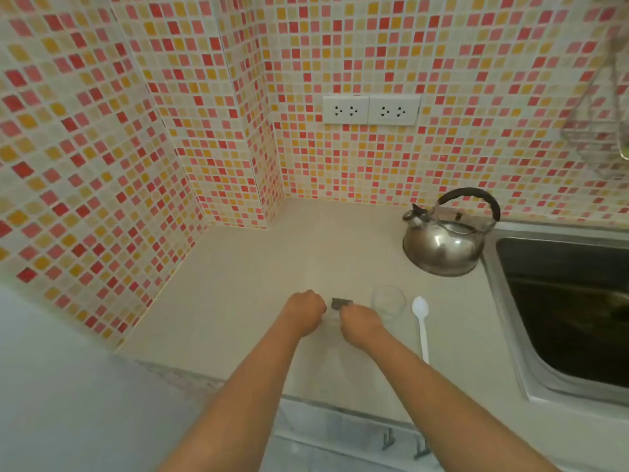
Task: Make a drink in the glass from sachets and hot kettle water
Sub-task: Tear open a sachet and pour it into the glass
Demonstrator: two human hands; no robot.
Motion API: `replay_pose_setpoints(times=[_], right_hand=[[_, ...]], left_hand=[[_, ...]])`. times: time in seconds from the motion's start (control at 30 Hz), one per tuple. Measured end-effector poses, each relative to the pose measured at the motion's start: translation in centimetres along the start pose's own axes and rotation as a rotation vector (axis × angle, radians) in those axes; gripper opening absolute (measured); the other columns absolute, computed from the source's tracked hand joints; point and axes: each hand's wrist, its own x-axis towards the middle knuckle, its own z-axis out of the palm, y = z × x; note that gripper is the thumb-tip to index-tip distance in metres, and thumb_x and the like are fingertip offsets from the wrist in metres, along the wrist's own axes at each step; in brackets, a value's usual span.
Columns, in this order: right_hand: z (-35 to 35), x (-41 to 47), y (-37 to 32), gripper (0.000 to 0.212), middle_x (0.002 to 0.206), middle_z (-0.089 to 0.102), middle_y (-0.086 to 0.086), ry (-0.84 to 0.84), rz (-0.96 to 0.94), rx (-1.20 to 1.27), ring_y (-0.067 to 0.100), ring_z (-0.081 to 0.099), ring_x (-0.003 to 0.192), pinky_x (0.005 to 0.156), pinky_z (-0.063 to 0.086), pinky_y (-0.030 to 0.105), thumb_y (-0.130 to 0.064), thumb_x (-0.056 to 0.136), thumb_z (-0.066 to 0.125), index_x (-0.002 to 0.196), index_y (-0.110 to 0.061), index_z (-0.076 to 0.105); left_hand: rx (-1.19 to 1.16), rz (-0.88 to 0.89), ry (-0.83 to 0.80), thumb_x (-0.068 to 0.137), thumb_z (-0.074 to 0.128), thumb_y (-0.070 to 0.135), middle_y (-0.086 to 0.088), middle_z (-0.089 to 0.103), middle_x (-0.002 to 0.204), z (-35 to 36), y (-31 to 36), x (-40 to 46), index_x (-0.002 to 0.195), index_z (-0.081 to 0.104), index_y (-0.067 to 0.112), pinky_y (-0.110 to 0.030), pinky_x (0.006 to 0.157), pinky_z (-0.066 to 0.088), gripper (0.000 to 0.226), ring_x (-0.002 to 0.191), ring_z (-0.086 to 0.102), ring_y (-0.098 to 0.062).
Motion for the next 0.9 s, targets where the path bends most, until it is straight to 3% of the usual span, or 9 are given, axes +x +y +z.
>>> replay_pose_setpoints(times=[0.17, 0.3, 0.5, 0.67, 0.9], right_hand=[[2.2, 0.7, 0.5, 0.046, 0.15, 0.032, 0.024, 0.016, -0.031, -0.055, 0.032, 0.047, 0.127, 0.098, 0.044, 0.041, 0.001, 0.094, 0.039, 0.14, 0.004, 0.034], [3.0, 1.3, 0.6, 0.039, 0.134, 0.048, 0.025, 0.068, -0.04, -0.103, 0.035, 0.054, 0.116, 0.089, 0.047, 0.042, 0.004, 0.092, 0.036, 0.129, 0.006, 0.046], [3.7, 1.7, 0.9, 0.037, 0.127, 0.055, 0.021, 0.121, -0.056, -0.084, 0.034, 0.058, 0.11, 0.085, 0.048, 0.041, 0.004, 0.088, 0.039, 0.121, 0.0, 0.055], [3.8, 1.7, 0.9, 0.033, 0.118, 0.063, 0.022, 0.122, -0.065, -0.099, 0.035, 0.062, 0.104, 0.082, 0.049, 0.042, 0.004, 0.086, 0.041, 0.111, 0.0, 0.062], [3.1, 1.7, 1.2, 0.03, 0.105, 0.07, 0.019, 0.113, -0.04, -0.068, 0.036, 0.067, 0.095, 0.076, 0.05, 0.04, 0.004, 0.084, 0.043, 0.107, 0.0, 0.062]], left_hand=[[-0.032, 0.028, 0.006, 0.093, 0.044, 0.006, -0.014, 0.062, 0.116, 2.2, 1.4, 0.2, 0.11, 0.063, 0.003, -0.039, 0.081, 0.048, 0.025, 0.108, 0.057, -0.03], [-0.134, -0.01, 0.071, 0.091, 0.046, 0.003, -0.014, 0.062, 0.108, 3.3, 1.9, 0.6, 0.102, 0.066, 0.004, -0.04, 0.078, 0.049, 0.023, 0.098, 0.058, -0.03], [-0.247, -0.058, 0.15, 0.089, 0.044, 0.003, -0.016, 0.061, 0.105, 4.1, 2.4, 1.0, 0.099, 0.064, 0.002, -0.036, 0.068, 0.038, 0.022, 0.095, 0.057, -0.031], [-0.403, -0.101, 0.153, 0.091, 0.041, 0.002, -0.019, 0.06, 0.107, 4.3, 2.6, 1.1, 0.1, 0.062, -0.002, -0.036, 0.073, 0.038, 0.023, 0.096, 0.056, -0.034], [-0.424, -0.107, 0.137, 0.088, 0.042, 0.002, -0.018, 0.06, 0.104, 3.5, 2.6, 0.8, 0.096, 0.061, -0.003, -0.038, 0.074, 0.041, 0.021, 0.094, 0.058, -0.033]])
